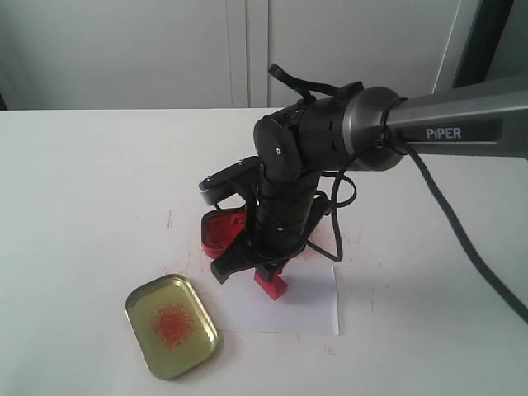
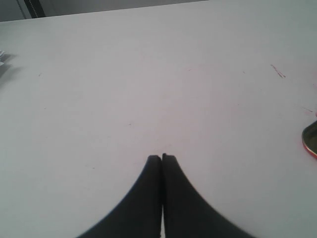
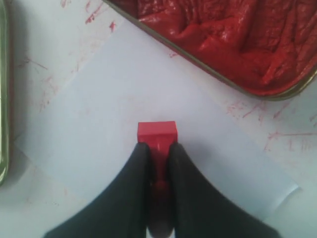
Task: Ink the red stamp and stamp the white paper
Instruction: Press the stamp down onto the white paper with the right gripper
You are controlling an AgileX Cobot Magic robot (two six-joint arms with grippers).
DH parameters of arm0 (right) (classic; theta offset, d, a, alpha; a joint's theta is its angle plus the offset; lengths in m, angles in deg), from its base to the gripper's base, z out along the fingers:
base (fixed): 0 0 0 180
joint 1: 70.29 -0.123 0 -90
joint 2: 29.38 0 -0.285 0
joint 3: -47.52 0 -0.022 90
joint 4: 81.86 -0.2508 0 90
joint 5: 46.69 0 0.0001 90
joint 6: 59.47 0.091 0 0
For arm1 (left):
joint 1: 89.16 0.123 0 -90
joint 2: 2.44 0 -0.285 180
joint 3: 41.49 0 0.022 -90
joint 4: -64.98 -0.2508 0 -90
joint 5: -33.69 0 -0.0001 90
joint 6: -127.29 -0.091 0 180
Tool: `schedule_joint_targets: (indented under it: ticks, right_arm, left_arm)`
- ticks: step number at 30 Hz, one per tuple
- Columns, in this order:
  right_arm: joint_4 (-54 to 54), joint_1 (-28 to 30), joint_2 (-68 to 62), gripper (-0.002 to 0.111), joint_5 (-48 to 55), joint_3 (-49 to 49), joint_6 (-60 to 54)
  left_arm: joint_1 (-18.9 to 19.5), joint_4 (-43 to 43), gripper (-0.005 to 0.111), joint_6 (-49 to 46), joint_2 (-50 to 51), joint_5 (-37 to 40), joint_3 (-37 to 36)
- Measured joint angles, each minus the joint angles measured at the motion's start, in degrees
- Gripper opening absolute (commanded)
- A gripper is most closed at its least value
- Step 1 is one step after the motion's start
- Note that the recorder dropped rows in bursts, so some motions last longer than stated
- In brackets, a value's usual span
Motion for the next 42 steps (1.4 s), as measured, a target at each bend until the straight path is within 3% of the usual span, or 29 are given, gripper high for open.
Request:
schedule_joint_targets:
  ticks: [42]
  right_arm:
    - [0.09, 0.0, -6.6, 0.0, 3.54, 2.66, 0.44]
  left_arm:
    - [0.0, 0.0, 0.0, 0.0, 0.0, 0.0, 0.0]
